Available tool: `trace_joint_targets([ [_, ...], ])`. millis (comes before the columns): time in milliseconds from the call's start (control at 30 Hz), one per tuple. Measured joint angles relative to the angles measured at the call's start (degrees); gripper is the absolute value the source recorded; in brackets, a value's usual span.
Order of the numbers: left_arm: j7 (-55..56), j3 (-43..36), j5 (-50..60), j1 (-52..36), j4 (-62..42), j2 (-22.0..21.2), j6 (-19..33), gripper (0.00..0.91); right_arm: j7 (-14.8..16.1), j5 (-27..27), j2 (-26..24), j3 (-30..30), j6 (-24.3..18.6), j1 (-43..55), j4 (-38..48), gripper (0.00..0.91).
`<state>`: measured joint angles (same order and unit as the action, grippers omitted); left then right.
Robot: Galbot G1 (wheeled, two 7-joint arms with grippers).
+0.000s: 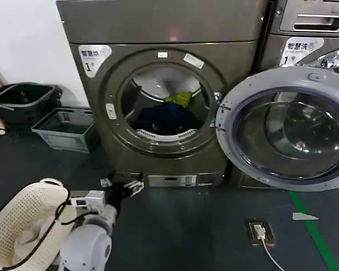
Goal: Grasp the clothes from the dryer.
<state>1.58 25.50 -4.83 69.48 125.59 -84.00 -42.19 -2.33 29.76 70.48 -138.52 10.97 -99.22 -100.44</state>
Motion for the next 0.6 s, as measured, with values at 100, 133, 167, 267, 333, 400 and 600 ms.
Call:
trace_joint_targets([
  [100,-0.01,0.00,-0.24,0.00,-0.01,-0.04,0.00,0.907,-0.16,0.23,0.11,-0.02,0.00,0.00,0.04,0.907],
  [133,0.00,0.00,-0.39,0.03,0.00,-0.05,0.00,0.907,-0.21,0.27,0.17,-0.04,0.00,0.00,0.11,0.907],
  [167,0.01,0.00,-0.49,0.06,0.00,-0.06,0.00,0.907,-0.23,0.28,0.20,-0.04,0.00,-0.02,0.19,0.907],
  [267,0.04,0.00,-0.62,0.21,-0.01,-0.09,0.00,0.907,-0.35,0.34,0.21,-0.05,-0.01,-0.08,0.43,0.907],
  [333,0.05,0.01,-0.66,0.25,-0.05,-0.25,0.00,0.907,-0.46,0.47,0.19,-0.15,-0.03,-0.16,0.53,0.907],
  [400,0.05,0.00,-0.71,0.33,-0.04,-0.42,0.00,0.907,-0.52,0.70,0.16,-0.23,-0.09,-0.26,0.73,0.907],
  [600,0.06,-0.07,-0.87,0.60,-0.04,-0.51,0.00,0.907,-0.57,0.89,0.16,-0.26,-0.19,-0.29,1.04,0.907],
])
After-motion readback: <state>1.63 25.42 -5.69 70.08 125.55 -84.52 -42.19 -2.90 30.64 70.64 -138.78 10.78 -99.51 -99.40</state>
